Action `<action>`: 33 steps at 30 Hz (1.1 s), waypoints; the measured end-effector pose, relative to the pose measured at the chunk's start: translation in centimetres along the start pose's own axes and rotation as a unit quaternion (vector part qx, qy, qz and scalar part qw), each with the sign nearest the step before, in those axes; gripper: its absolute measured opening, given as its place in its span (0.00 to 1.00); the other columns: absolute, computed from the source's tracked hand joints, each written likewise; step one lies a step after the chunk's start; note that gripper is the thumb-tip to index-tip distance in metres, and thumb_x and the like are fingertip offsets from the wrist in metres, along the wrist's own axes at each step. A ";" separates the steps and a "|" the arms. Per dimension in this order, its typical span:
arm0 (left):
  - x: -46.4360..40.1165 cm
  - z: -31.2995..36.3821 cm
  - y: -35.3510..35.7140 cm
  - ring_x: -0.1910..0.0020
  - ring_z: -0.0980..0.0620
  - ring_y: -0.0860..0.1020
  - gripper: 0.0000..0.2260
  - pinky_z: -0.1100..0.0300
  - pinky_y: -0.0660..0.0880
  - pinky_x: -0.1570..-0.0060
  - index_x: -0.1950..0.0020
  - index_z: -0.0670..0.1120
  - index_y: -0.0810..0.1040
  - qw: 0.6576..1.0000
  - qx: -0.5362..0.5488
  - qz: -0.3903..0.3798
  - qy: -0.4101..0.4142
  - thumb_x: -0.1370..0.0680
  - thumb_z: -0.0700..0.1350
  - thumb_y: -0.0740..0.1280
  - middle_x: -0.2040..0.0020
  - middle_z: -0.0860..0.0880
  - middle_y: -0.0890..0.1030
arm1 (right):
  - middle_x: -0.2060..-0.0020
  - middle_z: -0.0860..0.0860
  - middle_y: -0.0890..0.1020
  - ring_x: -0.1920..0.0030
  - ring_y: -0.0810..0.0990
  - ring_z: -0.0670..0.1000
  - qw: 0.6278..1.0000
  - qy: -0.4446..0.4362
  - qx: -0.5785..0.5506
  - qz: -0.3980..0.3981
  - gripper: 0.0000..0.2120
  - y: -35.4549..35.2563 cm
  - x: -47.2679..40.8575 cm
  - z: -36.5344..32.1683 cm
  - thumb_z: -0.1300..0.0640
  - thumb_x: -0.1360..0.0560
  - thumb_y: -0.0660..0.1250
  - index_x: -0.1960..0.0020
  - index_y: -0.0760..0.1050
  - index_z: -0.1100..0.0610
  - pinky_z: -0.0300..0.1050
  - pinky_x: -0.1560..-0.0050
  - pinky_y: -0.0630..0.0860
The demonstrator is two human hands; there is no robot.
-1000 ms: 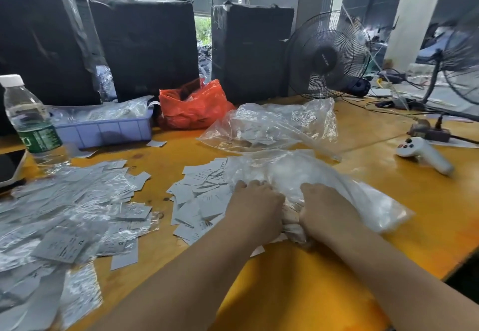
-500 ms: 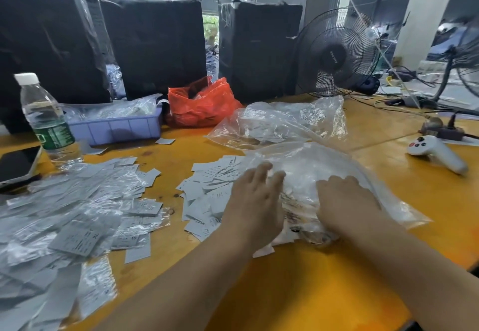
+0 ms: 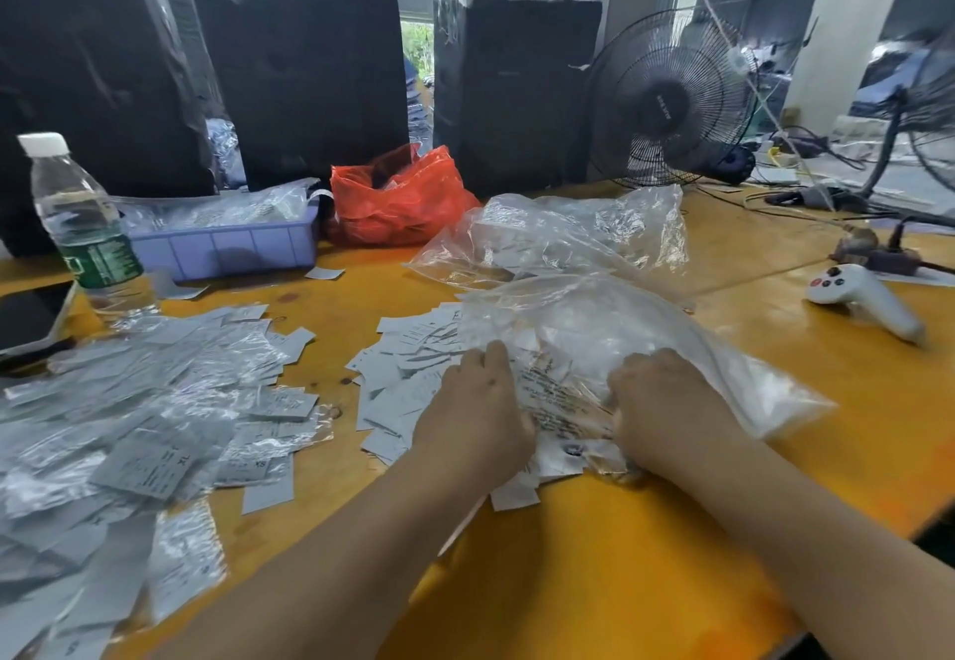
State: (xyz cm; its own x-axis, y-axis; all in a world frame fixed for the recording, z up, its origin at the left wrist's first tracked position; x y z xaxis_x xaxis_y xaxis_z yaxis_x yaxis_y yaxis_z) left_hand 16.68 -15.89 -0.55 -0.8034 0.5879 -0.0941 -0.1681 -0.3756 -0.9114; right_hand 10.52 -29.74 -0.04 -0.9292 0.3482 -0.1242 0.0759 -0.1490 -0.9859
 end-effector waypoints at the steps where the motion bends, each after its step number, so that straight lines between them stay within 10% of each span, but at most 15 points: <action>1: 0.1 0.0 -0.3 0.31 0.45 0.65 0.28 0.51 0.69 0.38 0.24 0.46 0.54 1.000 0.005 0.000 -0.002 0.20 0.50 0.63 0.29 0.46 0.64 | 0.50 0.50 0.74 0.42 0.69 0.55 1.000 -0.016 -0.001 0.002 0.08 0.1 0.0 -0.1 0.58 0.25 0.63 0.47 0.77 0.54 0.48 0.42 0.71; 6: 0.9 -2.0 -0.7 0.29 0.39 0.62 0.34 0.45 0.68 0.35 0.23 0.46 0.49 0.992 -0.092 -0.035 -0.083 0.21 0.55 0.62 0.26 0.42 0.60 | 0.48 0.52 0.74 0.43 0.69 0.56 0.997 0.002 0.068 0.027 0.11 -0.7 0.2 1.0 0.52 0.22 0.56 0.46 0.75 0.53 0.53 0.46 0.65; 13: 1.5 -1.6 -1.7 0.40 0.45 0.70 0.20 0.54 0.72 0.52 0.32 0.45 0.64 0.998 -0.056 -0.004 -0.031 0.24 0.37 0.60 0.36 0.46 0.69 | 0.39 0.48 0.72 0.40 0.66 0.55 0.988 -0.065 0.124 -0.064 0.27 0.5 -1.5 -0.3 0.55 0.32 0.69 0.34 0.68 0.47 0.54 0.47 0.60; 19: 2.2 -2.3 -3.4 0.45 0.45 0.72 0.12 0.51 0.66 0.52 0.46 0.48 0.73 0.973 -0.225 0.052 -0.019 0.20 0.53 0.57 0.46 0.48 0.74 | 0.49 0.47 0.78 0.48 0.73 0.53 0.997 -0.072 0.029 0.015 0.08 -0.4 -3.0 -0.8 0.56 0.22 0.60 0.51 0.78 0.48 0.49 0.52 0.62; 27: 3.4 -1.9 -2.8 0.46 0.45 0.72 0.11 0.48 0.65 0.46 0.48 0.48 0.78 0.971 -0.227 0.067 0.038 0.20 0.51 0.59 0.47 0.49 0.75 | 0.39 0.53 0.76 0.39 0.74 0.55 1.000 -0.008 -0.007 -0.016 0.15 0.8 -3.4 0.4 0.60 0.23 0.59 0.36 0.72 0.53 0.51 0.41 0.71; 33: 3.9 -1.5 -2.9 0.50 0.46 0.74 0.05 0.47 0.66 0.41 0.54 0.48 0.74 0.973 -0.213 0.075 0.047 0.21 0.46 0.60 0.53 0.49 0.76 | 0.59 0.52 0.75 0.58 0.76 0.54 0.999 0.005 -0.034 0.013 0.07 -0.2 -3.0 0.5 0.60 0.24 0.60 0.60 0.73 0.57 0.48 0.58 0.76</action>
State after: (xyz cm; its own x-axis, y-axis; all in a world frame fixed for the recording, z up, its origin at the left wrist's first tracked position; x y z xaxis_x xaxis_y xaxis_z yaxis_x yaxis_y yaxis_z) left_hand 14.92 -11.43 1.08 -0.7415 0.6198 -0.2569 0.2158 -0.1423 -0.9660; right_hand 13.16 -31.19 0.55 -0.9228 0.3543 -0.1513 0.1252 -0.0955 -0.9875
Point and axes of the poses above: each hand's wrist, its own x-axis away from the middle knuckle, its own y-axis out of the palm, z = x × y, the point moved 10 cm from there along -x, towards the middle knuckle
